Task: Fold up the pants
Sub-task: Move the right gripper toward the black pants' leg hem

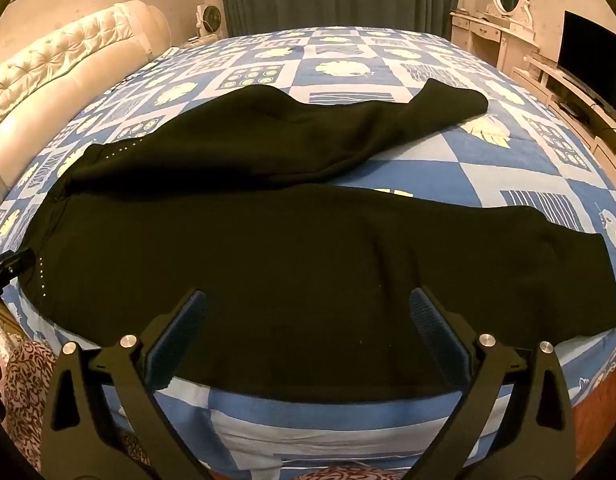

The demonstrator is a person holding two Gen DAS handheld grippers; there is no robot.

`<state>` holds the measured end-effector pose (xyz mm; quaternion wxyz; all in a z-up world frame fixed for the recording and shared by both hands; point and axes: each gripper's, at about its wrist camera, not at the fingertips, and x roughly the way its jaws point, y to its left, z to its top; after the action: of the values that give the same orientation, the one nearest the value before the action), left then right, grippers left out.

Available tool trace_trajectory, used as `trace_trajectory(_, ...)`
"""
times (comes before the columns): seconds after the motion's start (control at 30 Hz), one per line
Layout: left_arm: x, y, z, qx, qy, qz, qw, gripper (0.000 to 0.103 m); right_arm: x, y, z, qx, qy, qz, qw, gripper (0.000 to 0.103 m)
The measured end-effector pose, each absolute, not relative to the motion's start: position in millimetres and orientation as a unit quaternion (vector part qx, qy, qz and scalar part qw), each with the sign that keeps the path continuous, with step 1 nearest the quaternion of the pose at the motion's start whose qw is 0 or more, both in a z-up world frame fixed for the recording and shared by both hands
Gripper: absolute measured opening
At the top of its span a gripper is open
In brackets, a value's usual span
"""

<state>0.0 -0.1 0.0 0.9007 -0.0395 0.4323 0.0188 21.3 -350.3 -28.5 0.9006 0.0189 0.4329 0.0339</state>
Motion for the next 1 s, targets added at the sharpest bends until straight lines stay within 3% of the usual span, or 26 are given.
trace_trajectory(0.63,-2,-6,0,-0.034,0.431,0.017,0.902,0.095,22,-363,-21,0.033,0.432,0.044,0.900,0.101)
trace_trajectory(1.0,-1,3,-4,-0.034,0.436,0.004,0.899,0.095,36,-511,23,0.129,0.426,0.117,0.888,0.101)
